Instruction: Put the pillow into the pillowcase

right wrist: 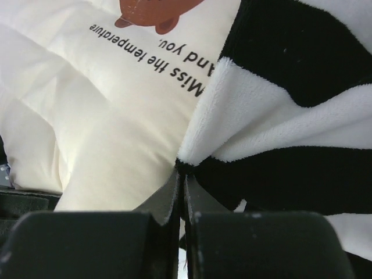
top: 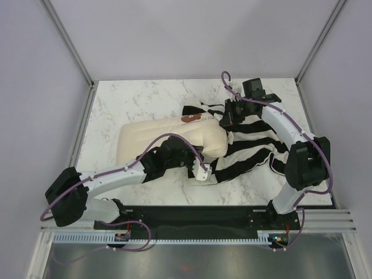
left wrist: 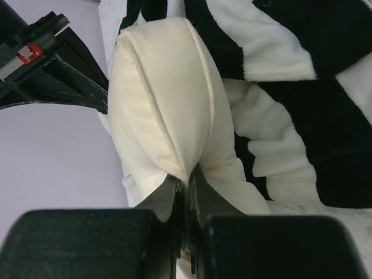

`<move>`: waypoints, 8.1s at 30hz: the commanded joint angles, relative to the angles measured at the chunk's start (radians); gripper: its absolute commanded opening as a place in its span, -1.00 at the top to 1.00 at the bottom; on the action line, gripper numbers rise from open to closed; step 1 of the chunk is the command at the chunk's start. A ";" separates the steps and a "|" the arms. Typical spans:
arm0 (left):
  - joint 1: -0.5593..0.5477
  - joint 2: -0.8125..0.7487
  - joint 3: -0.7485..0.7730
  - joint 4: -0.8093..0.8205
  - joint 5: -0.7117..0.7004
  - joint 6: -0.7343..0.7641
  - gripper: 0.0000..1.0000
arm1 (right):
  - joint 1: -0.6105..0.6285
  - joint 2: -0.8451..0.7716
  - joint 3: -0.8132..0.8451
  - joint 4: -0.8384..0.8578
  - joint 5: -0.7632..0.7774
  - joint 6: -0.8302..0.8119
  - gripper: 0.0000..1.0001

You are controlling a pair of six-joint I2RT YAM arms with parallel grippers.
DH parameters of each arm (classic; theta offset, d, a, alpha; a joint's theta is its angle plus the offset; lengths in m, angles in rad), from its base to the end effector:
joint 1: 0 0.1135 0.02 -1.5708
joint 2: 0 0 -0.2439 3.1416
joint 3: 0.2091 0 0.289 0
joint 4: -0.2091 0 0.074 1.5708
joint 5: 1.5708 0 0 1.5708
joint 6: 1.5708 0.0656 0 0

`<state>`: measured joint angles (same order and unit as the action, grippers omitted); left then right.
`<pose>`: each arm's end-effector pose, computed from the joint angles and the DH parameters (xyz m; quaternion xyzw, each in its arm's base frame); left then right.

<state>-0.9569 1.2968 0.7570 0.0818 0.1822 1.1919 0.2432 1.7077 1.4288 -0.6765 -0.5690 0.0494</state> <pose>0.1928 -0.2942 0.1932 0.7665 0.3605 -0.0151 0.5314 0.3954 0.1345 0.2294 -0.1731 0.9022 0.3070 0.2486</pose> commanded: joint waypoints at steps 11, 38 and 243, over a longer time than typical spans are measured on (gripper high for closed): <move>0.098 0.283 0.264 0.184 0.048 -0.009 0.95 | -0.028 -0.036 0.030 -0.026 0.050 0.015 -0.01; 0.294 0.409 0.447 -0.174 0.500 -0.449 0.95 | -0.012 -0.234 -0.720 0.887 0.369 0.622 -0.16; 0.279 0.329 0.450 -0.346 0.300 -1.120 0.95 | -0.150 -0.672 -0.675 0.265 0.140 0.437 -0.59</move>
<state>-0.6945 1.6051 1.1076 -0.0536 0.2165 0.7799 0.0914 1.0351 0.9016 -0.3630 -0.3965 0.4770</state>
